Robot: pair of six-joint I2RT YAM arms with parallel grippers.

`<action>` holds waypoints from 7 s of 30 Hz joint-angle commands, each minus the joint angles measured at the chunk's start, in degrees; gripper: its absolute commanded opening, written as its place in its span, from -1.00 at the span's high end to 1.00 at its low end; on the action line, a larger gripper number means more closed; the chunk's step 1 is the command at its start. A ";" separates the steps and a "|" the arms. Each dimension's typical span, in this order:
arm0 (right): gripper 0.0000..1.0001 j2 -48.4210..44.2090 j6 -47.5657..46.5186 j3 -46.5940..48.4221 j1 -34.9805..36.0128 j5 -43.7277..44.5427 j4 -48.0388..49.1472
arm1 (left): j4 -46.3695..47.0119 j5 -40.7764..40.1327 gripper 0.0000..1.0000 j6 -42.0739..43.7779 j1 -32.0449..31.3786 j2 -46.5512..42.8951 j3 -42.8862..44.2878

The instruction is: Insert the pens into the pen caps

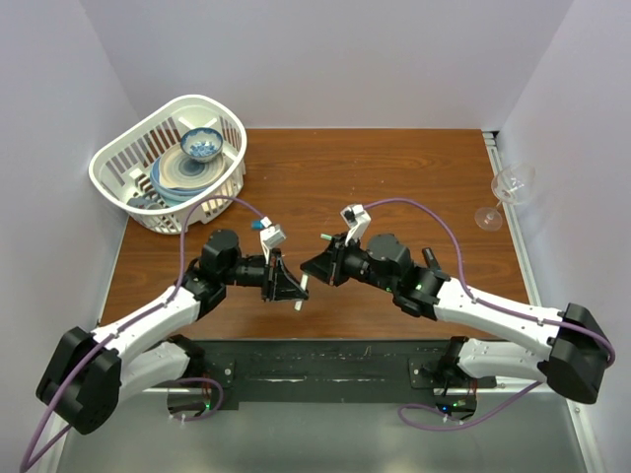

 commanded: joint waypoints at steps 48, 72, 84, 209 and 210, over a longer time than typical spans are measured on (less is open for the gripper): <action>-0.56 -18.30 0.16 11.08 10.97 30.19 -37.99 | -20.24 -51.51 1.00 -10.59 -3.01 32.35 26.99; -0.57 -20.41 -0.80 9.50 10.97 27.48 -38.35 | -40.27 -63.81 -0.13 -7.88 -3.36 27.80 31.12; -0.57 -26.04 -2.21 5.72 10.97 25.63 -35.71 | -49.26 -65.94 -0.29 4.96 14.83 20.22 25.68; 1.00 1.03 -1.33 7.56 9.21 14.82 -1.08 | 24.22 -17.94 0.38 -29.49 3.94 -12.99 -5.00; 1.00 1.03 -1.33 7.56 9.12 14.82 -0.99 | 24.66 -17.42 0.43 -29.58 3.94 -12.47 -5.00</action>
